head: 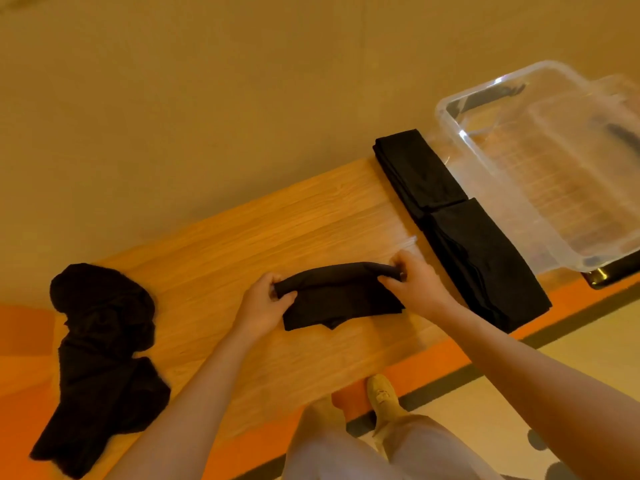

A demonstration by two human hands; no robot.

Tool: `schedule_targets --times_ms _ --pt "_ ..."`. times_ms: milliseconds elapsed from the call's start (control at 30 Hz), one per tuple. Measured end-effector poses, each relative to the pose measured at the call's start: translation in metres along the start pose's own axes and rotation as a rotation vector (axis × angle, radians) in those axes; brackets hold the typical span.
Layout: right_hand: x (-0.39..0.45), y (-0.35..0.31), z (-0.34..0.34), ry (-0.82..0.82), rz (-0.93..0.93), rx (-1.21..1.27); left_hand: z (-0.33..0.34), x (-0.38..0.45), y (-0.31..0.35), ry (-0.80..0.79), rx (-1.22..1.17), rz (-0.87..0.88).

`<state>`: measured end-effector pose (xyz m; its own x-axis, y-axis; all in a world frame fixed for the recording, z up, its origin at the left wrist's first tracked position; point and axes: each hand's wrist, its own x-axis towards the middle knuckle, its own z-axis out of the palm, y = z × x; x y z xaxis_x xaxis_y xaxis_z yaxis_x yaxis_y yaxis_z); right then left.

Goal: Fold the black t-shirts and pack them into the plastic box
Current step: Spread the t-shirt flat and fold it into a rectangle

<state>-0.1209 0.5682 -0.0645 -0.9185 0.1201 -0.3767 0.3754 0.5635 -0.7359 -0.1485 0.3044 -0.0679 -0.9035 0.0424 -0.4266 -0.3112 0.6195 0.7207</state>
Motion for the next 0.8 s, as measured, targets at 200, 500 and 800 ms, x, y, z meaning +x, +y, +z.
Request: schedule_targets --times_ms 200,500,800 --pt "-0.014 -0.002 -0.013 0.314 0.053 0.294 0.004 0.047 0.061 -0.001 -0.12 0.142" --pt "0.032 -0.022 -0.063 0.751 0.214 0.597 0.04 0.153 0.193 -0.107 -0.043 0.457" --pt "0.11 -0.02 -0.071 0.967 0.504 1.049 0.094 0.241 0.273 -0.1 0.19 0.492"
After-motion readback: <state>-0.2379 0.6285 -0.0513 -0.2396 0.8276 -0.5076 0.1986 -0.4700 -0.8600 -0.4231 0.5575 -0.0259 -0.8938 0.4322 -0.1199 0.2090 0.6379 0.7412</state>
